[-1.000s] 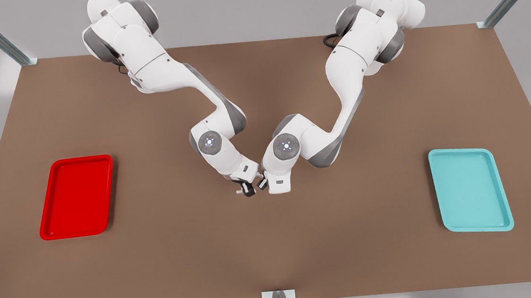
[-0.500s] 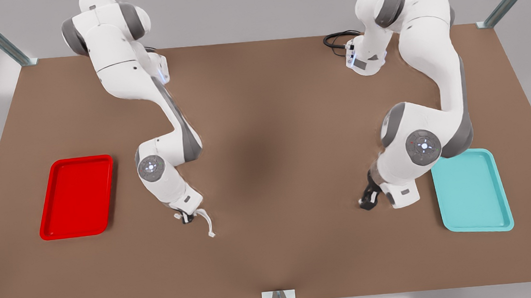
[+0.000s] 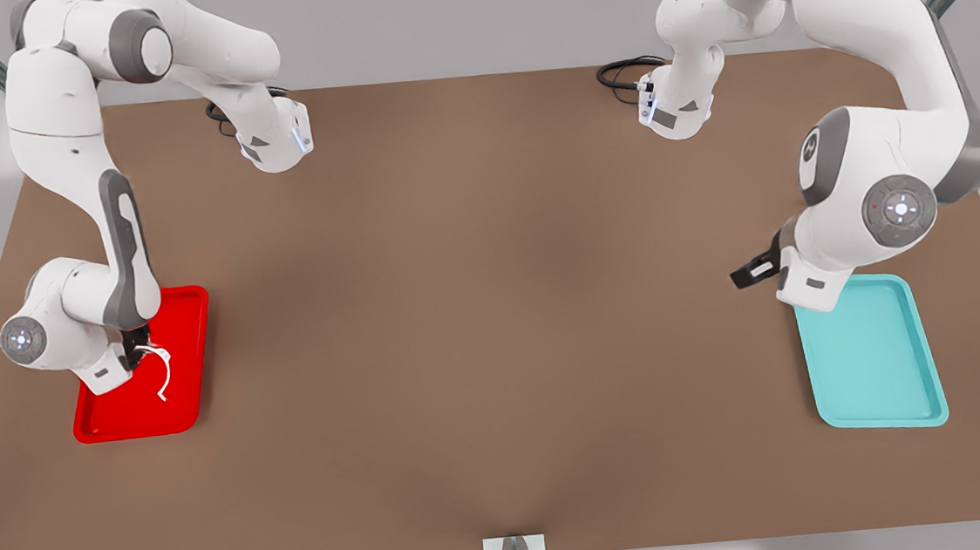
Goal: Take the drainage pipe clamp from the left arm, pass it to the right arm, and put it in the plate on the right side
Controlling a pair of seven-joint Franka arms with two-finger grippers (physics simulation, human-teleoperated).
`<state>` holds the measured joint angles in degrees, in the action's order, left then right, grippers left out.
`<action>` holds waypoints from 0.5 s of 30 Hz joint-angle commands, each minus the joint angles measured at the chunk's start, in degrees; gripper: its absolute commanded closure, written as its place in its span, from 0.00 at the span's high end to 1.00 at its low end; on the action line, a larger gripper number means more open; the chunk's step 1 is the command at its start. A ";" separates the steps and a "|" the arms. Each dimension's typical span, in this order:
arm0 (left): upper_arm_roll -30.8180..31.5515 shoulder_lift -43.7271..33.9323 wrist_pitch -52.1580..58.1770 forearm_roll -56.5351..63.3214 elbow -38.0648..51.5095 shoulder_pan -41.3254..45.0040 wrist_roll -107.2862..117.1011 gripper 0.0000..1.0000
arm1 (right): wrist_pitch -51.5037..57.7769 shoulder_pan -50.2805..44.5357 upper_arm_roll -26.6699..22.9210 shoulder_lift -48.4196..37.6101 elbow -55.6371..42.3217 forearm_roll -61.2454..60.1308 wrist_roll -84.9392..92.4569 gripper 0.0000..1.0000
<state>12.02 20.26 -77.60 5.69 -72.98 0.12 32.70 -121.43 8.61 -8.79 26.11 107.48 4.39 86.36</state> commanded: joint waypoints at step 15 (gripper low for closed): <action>0.02 0.04 3.33 0.29 0.12 0.05 -36.04 1.00 | 17.45 -11.77 0.88 1.31 -26.34 -7.20 -21.92 1.00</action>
<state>12.06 20.38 -74.62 5.91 -72.89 0.18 12.29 -112.65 -1.81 -7.90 27.39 83.48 -0.63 84.91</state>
